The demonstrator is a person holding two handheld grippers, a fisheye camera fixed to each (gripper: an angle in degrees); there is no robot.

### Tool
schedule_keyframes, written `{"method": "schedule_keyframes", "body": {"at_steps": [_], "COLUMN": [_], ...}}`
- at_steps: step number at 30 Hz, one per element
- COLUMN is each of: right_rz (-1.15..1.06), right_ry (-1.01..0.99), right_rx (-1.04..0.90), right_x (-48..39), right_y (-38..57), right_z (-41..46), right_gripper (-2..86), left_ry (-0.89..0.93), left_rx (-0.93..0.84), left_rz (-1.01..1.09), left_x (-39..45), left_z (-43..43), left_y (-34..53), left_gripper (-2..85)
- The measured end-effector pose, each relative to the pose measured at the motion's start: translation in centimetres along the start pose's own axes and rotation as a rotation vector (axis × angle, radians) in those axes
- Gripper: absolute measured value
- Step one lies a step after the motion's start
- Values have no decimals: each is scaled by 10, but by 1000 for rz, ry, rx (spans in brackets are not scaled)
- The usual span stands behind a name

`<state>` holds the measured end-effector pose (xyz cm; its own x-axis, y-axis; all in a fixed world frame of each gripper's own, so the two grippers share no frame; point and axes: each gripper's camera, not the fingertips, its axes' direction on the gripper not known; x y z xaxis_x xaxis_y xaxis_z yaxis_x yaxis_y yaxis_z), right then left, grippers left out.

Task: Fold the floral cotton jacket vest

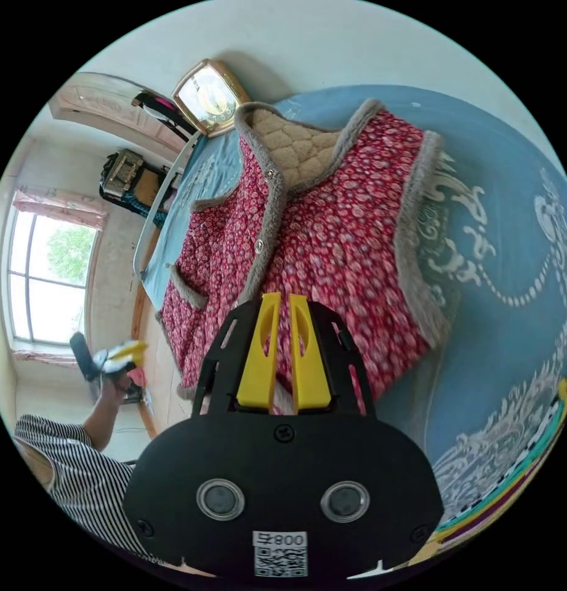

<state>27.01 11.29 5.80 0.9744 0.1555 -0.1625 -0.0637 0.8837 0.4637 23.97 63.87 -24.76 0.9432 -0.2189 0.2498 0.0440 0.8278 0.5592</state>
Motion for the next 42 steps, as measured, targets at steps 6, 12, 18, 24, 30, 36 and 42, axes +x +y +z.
{"method": "schedule_keyframes", "body": {"at_steps": [6,12,18,24,30,36,42], "right_rz": [220,392,348,379,145,-18,203], "right_ry": [-39,-189,-231,-414,-388,-189,-90], "right_rx": [-5,-3,-73,-31,-50,-75,-230], "right_x": [64,110,113,137,106,77,125], "right_y": [144,225,225,237,202,181,208], "right_z": [-34,-24,16,10,-61,-149,-71], "right_gripper": [71,101,106,68,47,46,47], "left_ry": [63,163,247,348,511,546,504], "left_rx": [-99,-125,-157,-112,-10,14,-53], "left_rz": [-215,-294,-310,-279,-146,-139,-464], "left_x": [-106,-139,-145,-138,-106,-93,-131], "left_z": [6,9,7,-14,-54,-59,0], "left_y": [-30,-41,-56,-69,-79,-54,-22], "left_gripper": [151,134,78,66,60,61,66]}}
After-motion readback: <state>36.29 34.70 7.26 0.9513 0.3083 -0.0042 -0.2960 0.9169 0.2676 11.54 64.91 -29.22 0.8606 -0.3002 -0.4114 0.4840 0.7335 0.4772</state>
